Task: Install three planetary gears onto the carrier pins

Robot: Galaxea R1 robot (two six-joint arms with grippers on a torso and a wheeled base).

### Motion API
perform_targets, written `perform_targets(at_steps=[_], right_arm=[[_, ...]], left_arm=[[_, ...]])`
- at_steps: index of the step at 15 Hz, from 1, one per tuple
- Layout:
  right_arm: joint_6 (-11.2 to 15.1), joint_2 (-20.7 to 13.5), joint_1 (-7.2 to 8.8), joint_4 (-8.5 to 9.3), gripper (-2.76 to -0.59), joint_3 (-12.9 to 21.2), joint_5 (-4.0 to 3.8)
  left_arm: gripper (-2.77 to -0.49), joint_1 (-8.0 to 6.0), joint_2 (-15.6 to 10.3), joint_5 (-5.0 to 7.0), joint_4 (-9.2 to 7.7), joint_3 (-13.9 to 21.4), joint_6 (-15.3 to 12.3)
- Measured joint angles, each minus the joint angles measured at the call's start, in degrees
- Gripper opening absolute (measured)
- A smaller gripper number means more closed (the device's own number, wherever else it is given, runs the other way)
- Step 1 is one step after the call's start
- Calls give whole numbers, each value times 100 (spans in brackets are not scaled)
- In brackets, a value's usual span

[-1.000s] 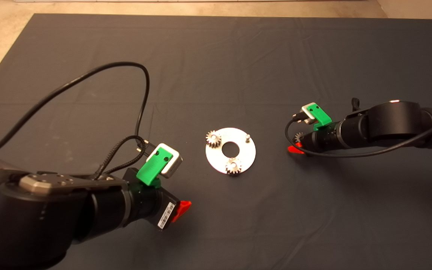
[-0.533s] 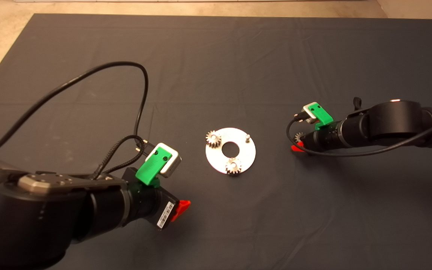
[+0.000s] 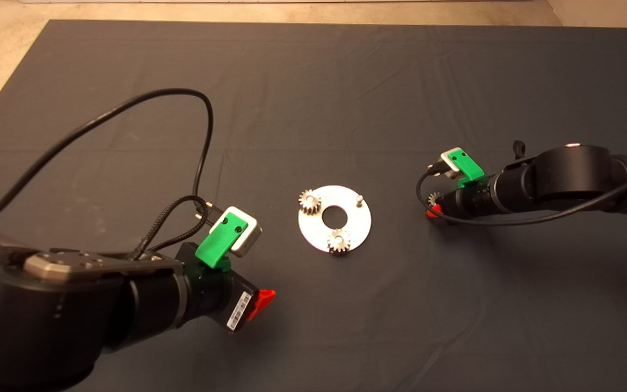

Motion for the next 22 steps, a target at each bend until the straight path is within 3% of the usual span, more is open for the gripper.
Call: perform_targets(at_steps=[4, 22], right_arm=[[-2, 0, 0, 2, -222, -2, 9], [-11, -2, -2, 2, -241, -2, 6]], left_arm=[[-104, 0, -63, 0, 11, 0, 0], [-104, 0, -80, 0, 13, 0, 2]])
